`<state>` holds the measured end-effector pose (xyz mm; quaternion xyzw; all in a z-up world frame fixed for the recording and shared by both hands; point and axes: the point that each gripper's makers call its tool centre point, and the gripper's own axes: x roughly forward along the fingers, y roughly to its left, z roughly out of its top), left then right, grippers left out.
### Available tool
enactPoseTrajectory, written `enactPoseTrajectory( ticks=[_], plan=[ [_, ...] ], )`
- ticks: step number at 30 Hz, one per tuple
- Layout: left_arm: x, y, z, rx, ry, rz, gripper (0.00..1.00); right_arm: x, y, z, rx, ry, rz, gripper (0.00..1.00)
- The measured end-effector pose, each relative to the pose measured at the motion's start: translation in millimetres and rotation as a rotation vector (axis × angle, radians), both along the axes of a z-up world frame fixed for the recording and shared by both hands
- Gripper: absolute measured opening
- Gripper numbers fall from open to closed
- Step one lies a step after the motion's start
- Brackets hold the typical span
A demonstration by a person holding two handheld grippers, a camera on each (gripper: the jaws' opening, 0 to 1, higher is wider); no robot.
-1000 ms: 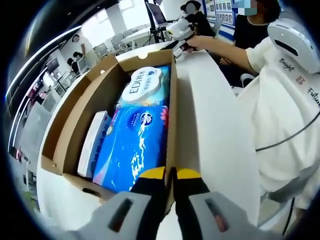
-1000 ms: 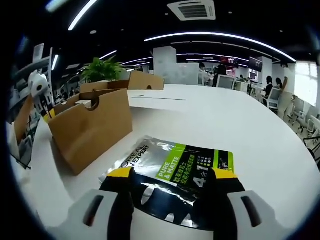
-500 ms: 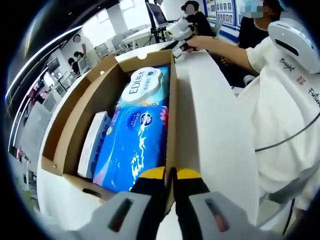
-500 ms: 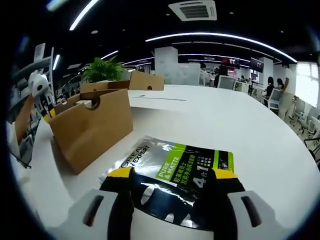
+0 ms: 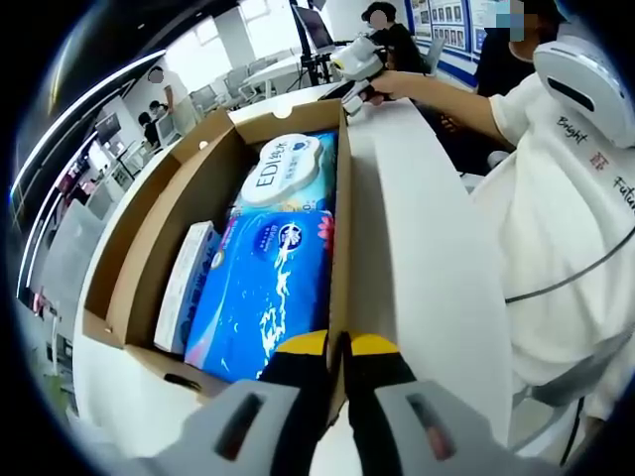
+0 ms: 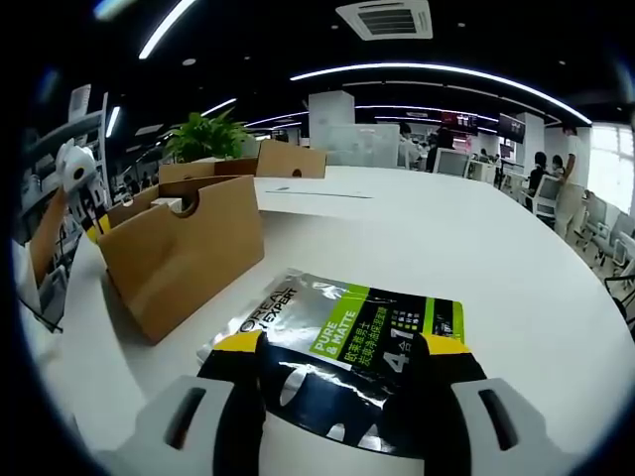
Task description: Operate the shoe box by opening the lid, removing the specified soft item, and placing it in the target area until the item is outside and the box remains undamaged.
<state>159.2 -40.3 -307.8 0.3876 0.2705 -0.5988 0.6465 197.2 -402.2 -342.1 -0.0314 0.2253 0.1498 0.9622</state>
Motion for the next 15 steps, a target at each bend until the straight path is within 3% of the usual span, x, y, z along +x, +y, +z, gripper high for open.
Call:
enactPoseTrajectory(
  ticks=[6, 8, 10, 13, 15],
  plan=[
    [0.7, -0.6, 0.9, -0.012, 0.002, 0.001, 0.05, -0.2, -1.2, 1.5, 0.000, 0.000, 0.003, 0.64],
    [0.6, -0.8, 1.0, -0.016, 0.004, 0.000, 0.05, 1.6, -3.2, 11.3, 0.049, -0.034, -0.023, 0.65],
    [0.7, -0.9, 1.0, -0.015, 0.009, 0.002, 0.05, -1.3, 5.8, 23.0, 0.116, -0.054, 0.016, 0.66],
    [0.7, -1.0, 1.2, -0.016, 0.016, 0.003, 0.05, -3.1, 7.8, 31.5, 0.094, -0.072, 0.027, 0.66],
    [1.0, -1.0, 1.3, -0.018, 0.020, 0.003, 0.05, -1.8, 6.3, 43.5, 0.072, -0.123, 0.025, 0.65]
  ],
)
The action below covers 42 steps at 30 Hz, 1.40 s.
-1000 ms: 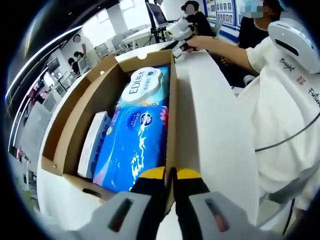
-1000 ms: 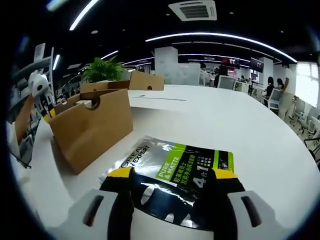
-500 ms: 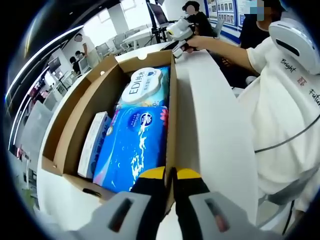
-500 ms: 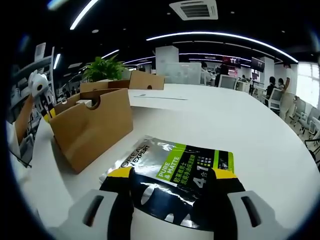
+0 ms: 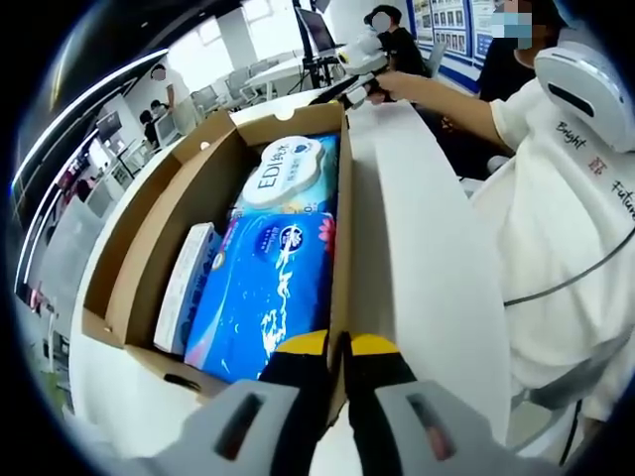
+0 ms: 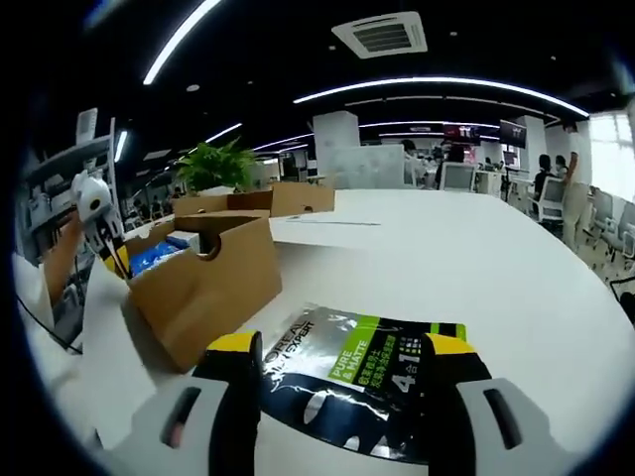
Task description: Operate the shoe box by opening the lid, removing the specified soft item, and placing it in the target area until the item is outside and the box remains undamaged.
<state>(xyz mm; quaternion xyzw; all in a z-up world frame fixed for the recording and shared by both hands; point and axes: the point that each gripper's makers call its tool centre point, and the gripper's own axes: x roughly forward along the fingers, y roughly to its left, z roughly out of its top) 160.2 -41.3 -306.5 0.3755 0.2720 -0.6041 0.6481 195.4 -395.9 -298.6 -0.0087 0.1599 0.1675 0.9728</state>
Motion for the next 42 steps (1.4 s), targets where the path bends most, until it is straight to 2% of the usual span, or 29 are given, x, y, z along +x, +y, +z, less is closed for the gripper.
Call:
enactPoseTrajectory(
  ticks=[2, 3, 7, 11, 16, 18, 23, 29, 36, 42],
  plan=[
    [0.1, 0.1, 0.0, 0.000, 0.001, 0.000, 0.05, -2.1, 0.4, 5.7, 0.010, -0.003, 0.005, 0.63],
    [0.0, 0.1, -0.2, 0.002, 0.001, -0.001, 0.05, -3.1, 5.3, 12.9, 0.021, -0.029, 0.037, 0.63],
    [-0.2, 0.2, -0.6, 0.007, 0.005, -0.001, 0.05, -7.9, 13.1, 25.2, 0.057, -0.038, 0.069, 0.63],
    [-0.5, 0.3, -1.0, 0.015, 0.006, -0.008, 0.05, -9.7, 18.7, 37.2, 0.048, -0.077, 0.082, 0.62],
    [-0.8, 0.4, -1.3, 0.017, 0.005, -0.001, 0.05, -14.0, 26.3, 62.9, 0.048, -0.139, 0.088, 0.51],
    [-0.7, 0.3, -1.2, 0.016, 0.012, 0.001, 0.04, -14.7, 30.1, 72.0, 0.017, -0.164, 0.092, 0.49],
    [-1.4, 0.1, -1.5, 0.018, 0.010, -0.015, 0.04, -17.6, 49.4, 83.1, -0.004, -0.165, 0.161, 0.49],
    [-1.2, 0.0, -1.4, 0.017, 0.008, -0.017, 0.03, -15.7, 56.7, 86.8, -0.061, -0.160, 0.199, 0.49],
    [-1.2, 0.3, -1.1, 0.019, -0.006, -0.030, 0.03, -13.5, 66.4, 95.5, -0.042, -0.139, 0.278, 0.49],
    [-1.2, 0.4, -1.0, 0.018, -0.006, -0.033, 0.03, -14.4, 81.7, 106.4, -0.070, -0.131, 0.361, 0.49]
  ],
)
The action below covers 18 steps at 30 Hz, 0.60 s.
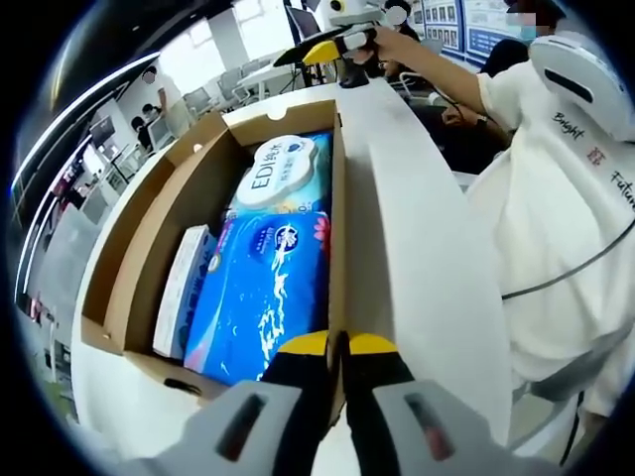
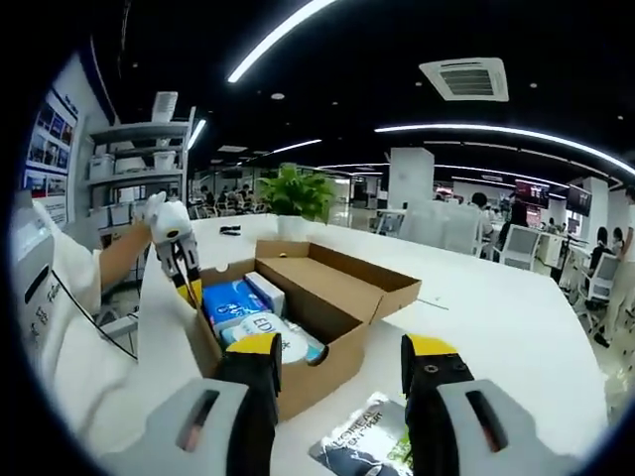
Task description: Operate the shoe box by opening the lid, removing the specified soft item, and placing it in the target area until the item is outside and the box remains undamaged.
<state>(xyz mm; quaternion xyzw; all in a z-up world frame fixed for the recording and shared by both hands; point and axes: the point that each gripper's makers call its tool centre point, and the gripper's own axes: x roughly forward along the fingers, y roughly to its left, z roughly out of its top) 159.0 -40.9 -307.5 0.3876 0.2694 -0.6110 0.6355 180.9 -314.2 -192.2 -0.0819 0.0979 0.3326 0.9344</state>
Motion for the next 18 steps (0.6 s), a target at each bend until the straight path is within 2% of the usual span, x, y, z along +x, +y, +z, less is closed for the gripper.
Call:
enactPoseTrajectory(
  ticks=[3, 10, 18],
  plan=[
    [0.0, 0.0, 0.0, 0.000, 0.003, 0.000, 0.03, 0.0, 7.7, 4.3, -0.032, -0.012, 0.041, 0.49],
    [-0.2, -0.1, -0.2, 0.000, 0.006, 0.000, 0.03, -0.1, 20.9, 7.6, -0.022, 0.010, 0.108, 0.48],
    [-0.2, 0.2, -0.2, -0.001, 0.008, 0.002, 0.03, 4.7, 33.9, 4.1, -0.079, 0.003, 0.146, 0.48]
  ],
)
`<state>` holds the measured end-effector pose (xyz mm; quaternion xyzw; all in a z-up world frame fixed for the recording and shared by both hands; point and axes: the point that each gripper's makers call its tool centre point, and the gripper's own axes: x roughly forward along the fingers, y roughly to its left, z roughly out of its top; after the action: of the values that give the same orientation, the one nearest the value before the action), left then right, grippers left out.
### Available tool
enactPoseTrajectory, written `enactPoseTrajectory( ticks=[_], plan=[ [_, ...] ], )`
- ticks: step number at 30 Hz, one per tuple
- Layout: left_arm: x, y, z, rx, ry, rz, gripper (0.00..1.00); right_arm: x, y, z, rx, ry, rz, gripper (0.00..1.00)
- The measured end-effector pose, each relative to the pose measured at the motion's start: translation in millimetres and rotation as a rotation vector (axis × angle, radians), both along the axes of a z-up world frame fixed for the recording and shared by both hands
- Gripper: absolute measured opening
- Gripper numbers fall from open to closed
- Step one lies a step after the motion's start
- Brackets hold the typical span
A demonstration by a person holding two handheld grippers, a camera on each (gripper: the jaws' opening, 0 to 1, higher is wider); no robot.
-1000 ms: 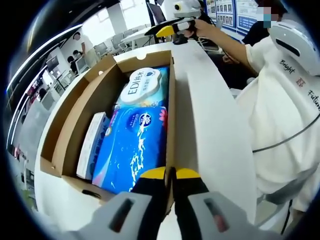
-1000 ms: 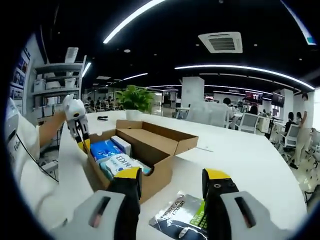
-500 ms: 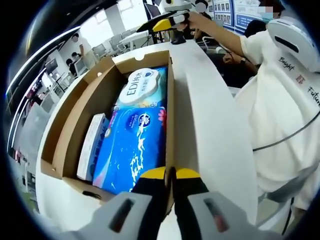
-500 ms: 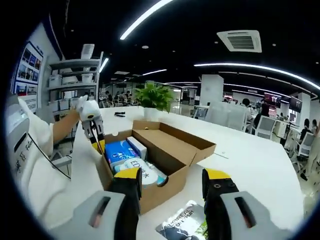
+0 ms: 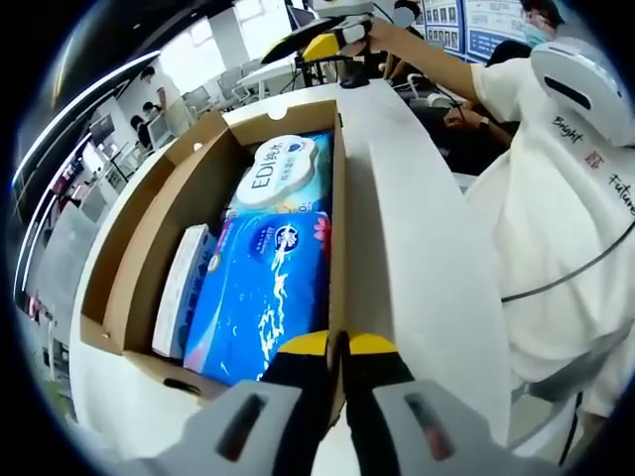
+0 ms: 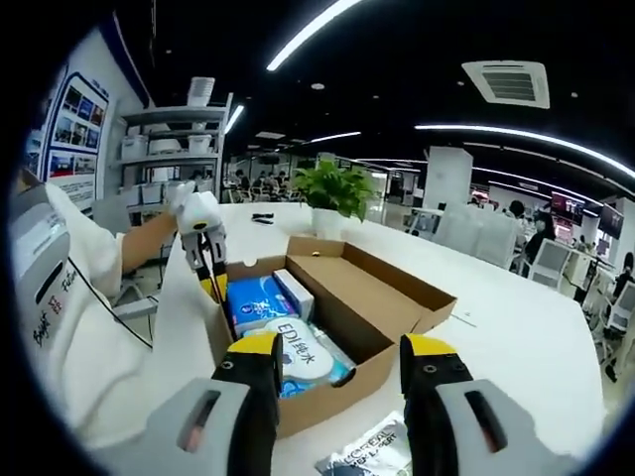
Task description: Operate the shoe box by opening the lid, removing the specified soft item, and placing it in the target area until the item is outside and the box remains undamaged.
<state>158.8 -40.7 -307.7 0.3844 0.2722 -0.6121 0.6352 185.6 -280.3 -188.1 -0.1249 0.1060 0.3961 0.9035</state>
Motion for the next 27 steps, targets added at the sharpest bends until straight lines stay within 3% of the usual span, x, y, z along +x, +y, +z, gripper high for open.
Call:
enactPoseTrajectory(
  ticks=[15, 19, 21, 27],
  plan=[
    [0.5, 0.3, 0.4, -0.004, -0.007, -0.008, 0.03, 10.6, 26.7, 1.2, -0.080, -0.006, 0.072, 0.47],
    [0.4, 0.3, 0.2, -0.003, -0.004, -0.009, 0.03, 14.2, 49.8, 15.6, -0.117, -0.014, 0.114, 0.47],
    [0.3, 0.5, 0.2, -0.005, -0.009, -0.009, 0.03, 17.6, 57.6, 17.3, -0.190, -0.026, 0.143, 0.48],
    [-0.1, 0.6, 0.3, -0.009, -0.014, -0.010, 0.03, 27.1, 77.6, 23.2, -0.182, -0.003, 0.171, 0.48]
  ],
)
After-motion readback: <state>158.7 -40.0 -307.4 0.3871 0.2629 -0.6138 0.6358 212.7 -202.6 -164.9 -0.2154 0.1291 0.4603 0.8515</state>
